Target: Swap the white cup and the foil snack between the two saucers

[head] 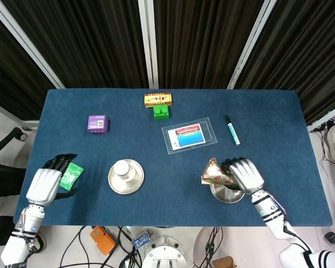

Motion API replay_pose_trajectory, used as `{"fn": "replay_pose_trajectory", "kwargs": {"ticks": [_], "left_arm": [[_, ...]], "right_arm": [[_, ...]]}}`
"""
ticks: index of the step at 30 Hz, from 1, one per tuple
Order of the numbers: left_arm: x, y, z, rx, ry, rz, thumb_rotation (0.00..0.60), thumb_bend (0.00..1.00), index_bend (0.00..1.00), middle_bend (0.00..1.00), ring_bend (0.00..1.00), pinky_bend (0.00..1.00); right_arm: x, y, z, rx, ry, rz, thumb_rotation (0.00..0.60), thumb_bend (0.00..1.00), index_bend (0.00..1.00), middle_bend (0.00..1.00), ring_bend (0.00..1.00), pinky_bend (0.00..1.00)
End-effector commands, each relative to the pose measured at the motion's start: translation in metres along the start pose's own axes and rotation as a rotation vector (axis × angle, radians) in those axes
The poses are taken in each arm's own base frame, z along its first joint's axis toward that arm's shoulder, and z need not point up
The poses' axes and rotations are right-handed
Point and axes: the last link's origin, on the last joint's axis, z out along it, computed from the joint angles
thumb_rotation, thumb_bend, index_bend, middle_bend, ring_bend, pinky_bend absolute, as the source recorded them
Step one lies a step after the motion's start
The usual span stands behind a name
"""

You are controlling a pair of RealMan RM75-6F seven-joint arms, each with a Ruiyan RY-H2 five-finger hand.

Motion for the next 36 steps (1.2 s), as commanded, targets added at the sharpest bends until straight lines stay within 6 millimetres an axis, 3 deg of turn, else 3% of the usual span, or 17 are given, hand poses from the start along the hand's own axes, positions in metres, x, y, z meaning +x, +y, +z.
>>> {"fn": "replay_pose_trajectory", "kwargs": {"ticks": [1,3,8,11,15,19,24,27,30,32,36], "left_arm": [[-0.001,0.0,0.001,-0.001,0.0,-0.001,0.6,0.1,0.12,0.14,0.13,0.25],[-0.001,-0.001,0.001,0.002,0.0,-0.002,0.6,0.1,0.12,0.14,0.13,0.25],[-0.002,-0.003,0.001,0.006,-0.003,-0.012,0.6,0.08,0.12,0.14,0.14,0.25],[-0.003,-0.004,0.001,0.002,-0.008,-0.01,0.6,0.06,0.12,0.14,0.13,0.25],[-0.003,-0.005,-0.001,-0.008,-0.005,-0.001,0.6,0.05,0.12,0.13,0.13,0.25],[0.002,-0.01,-0.009,-0.014,0.013,0.015,0.6,0.05,0.12,0.13,0.12,0.24],[0.014,-0.028,-0.04,-0.003,0.013,0.035,0.6,0.07,0.09,0.12,0.09,0.16],[0.014,-0.037,-0.061,0.002,0.071,0.022,0.6,0.08,0.08,0.11,0.07,0.14],[0.004,-0.044,-0.078,0.011,0.108,-0.001,0.6,0.08,0.07,0.11,0.06,0.13],[-0.002,-0.048,-0.084,0.021,0.129,0.029,0.6,0.08,0.07,0.1,0.04,0.12],[-0.005,-0.05,-0.084,0.021,0.174,0.07,0.6,0.08,0.07,0.09,0.03,0.11]], "right_arm": [[-0.019,0.012,-0.007,-0.017,-0.069,-0.017,0.6,0.38,0.63,0.61,0.6,0.64],[-0.025,0.012,-0.006,-0.012,-0.082,-0.015,0.6,0.38,0.54,0.56,0.56,0.62],[-0.037,0.016,-0.005,-0.011,-0.124,-0.012,0.6,0.38,0.2,0.34,0.42,0.58],[-0.037,0.017,-0.006,-0.003,-0.143,0.009,0.6,0.38,0.01,0.18,0.26,0.44],[-0.031,0.018,-0.015,0.014,-0.151,-0.006,0.6,0.31,0.0,0.01,0.09,0.21],[-0.019,0.015,-0.035,0.025,-0.145,-0.025,0.6,0.23,0.0,0.0,0.02,0.12],[0.016,0.025,-0.083,-0.031,-0.031,-0.142,0.6,0.23,0.0,0.0,0.0,0.02],[0.032,0.037,-0.124,-0.169,0.054,-0.212,0.6,0.23,0.0,0.0,0.0,0.0],[0.035,0.051,-0.162,-0.324,0.106,-0.177,0.6,0.23,0.0,0.0,0.0,0.0],[0.033,0.06,-0.179,-0.405,0.139,-0.133,0.6,0.23,0.0,0.0,0.0,0.0],[0.034,0.067,-0.188,-0.422,0.142,-0.134,0.6,0.23,0.0,0.0,0.0,0.0]]}}
